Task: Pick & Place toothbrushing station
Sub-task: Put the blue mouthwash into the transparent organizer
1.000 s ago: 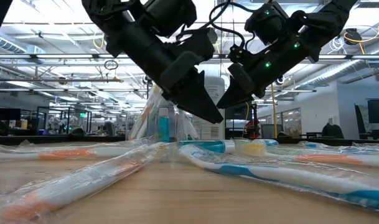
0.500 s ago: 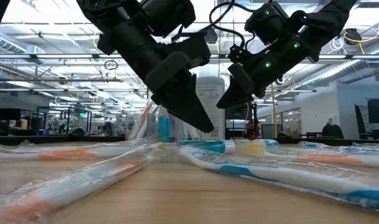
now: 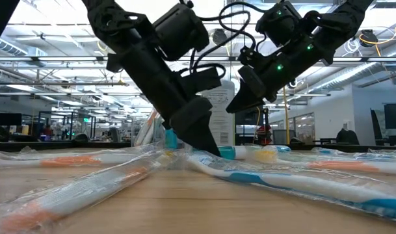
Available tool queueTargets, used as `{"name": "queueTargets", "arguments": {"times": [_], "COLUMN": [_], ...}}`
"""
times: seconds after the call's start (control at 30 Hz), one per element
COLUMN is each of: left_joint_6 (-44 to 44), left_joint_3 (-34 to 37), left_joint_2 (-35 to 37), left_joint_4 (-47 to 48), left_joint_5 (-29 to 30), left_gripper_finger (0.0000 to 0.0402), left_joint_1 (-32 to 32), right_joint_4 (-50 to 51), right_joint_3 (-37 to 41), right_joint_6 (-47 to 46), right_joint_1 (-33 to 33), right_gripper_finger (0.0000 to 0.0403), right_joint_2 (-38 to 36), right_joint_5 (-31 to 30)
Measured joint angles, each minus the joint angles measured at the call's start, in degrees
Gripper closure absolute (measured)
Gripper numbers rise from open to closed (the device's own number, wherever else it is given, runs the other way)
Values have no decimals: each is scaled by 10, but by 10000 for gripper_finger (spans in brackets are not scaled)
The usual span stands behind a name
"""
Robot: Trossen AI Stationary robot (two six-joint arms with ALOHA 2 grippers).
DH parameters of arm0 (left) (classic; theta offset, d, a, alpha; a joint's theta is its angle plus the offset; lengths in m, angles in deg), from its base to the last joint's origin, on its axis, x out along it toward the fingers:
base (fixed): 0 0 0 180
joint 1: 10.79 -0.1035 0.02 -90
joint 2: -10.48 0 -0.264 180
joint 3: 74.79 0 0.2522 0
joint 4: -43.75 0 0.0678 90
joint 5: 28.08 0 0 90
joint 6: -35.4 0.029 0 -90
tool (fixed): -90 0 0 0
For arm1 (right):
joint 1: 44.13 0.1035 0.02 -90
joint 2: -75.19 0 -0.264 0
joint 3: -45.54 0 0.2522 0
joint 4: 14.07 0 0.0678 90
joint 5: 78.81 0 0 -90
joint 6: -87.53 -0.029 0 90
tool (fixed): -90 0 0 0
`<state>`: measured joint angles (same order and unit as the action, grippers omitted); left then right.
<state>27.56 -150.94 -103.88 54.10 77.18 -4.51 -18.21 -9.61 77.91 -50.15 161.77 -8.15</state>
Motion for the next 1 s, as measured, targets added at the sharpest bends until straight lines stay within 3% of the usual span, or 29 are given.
{"name": "queueTargets", "arguments": {"times": [0.1,0.4,0.5,0.73,1.0], "left_joint_6": [-5,-13,13,18,54], "left_joint_3": [0,-1,-1,0,0], "left_joint_2": [1,2,12,90,241], "left_joint_4": [14,17,40,166,301], "left_joint_5": [-23,-90,-90,-88,-65], "left_gripper_finger": [176,281,282,293,298], "left_joint_1": [-12,-30,-30,-29,-39], "right_joint_4": [-2,-3,-2,-6,-34], "right_joint_3": [0,0,0,0,0], "right_joint_6": [0,0,5,104,124], "right_joint_1": [0,0,0,5,9], "right_gripper_finger": [312,312,312,312,312], "right_joint_2": [0,0,0,0,0], "right_joint_5": [0,0,20,195,209]}}
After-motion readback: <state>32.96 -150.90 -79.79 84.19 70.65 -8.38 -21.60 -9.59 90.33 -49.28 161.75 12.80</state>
